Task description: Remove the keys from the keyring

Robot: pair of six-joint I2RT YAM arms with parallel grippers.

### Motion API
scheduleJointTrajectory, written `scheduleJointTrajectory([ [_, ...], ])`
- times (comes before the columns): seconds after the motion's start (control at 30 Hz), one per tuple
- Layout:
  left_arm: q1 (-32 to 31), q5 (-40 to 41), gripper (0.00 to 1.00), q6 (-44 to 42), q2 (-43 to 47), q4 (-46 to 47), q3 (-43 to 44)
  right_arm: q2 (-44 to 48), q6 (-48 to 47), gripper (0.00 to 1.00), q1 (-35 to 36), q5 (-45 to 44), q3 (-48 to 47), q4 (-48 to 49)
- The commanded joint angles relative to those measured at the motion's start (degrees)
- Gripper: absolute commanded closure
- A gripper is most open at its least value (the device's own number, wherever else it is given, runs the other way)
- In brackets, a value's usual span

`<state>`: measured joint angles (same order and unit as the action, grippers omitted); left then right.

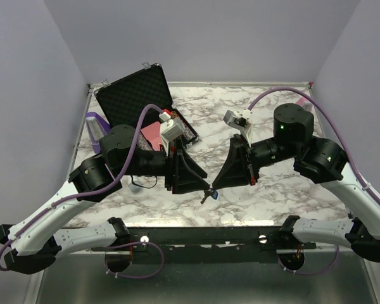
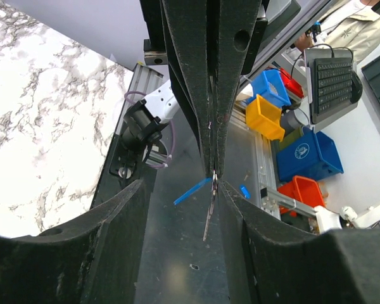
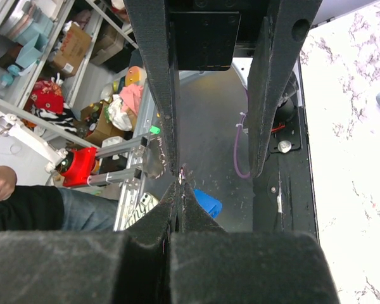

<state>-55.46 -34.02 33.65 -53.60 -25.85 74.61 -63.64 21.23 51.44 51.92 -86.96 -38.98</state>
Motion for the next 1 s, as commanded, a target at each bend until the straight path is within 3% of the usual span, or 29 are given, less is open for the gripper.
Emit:
scheduleJointTrajectory([
  [0.0, 0.3, 0.9, 0.44, -0.4, 0.6, 1.0, 1.5, 0.3, -0.4, 0.99, 0.4, 0.4, -0.5, -1.2],
  [0.67, -0.7, -1.3, 0.52, 0.0, -1.6, 1.0, 1.5, 0.8, 0.5, 0.99, 0.4, -1.8, -0.2, 0.7],
  [0.77, -1.0, -1.2, 0.6, -0.1, -1.9, 0.8, 1.6, 0.9, 0.7, 0.99, 0.4, -1.9, -0.1, 0.8],
  [0.97, -1.1, -1.0, 0.91, -0.3, -2.3, 0.4, 2.0, 1.2, 0.9, 0.99, 0.4, -1.9, 0.6, 1.5],
])
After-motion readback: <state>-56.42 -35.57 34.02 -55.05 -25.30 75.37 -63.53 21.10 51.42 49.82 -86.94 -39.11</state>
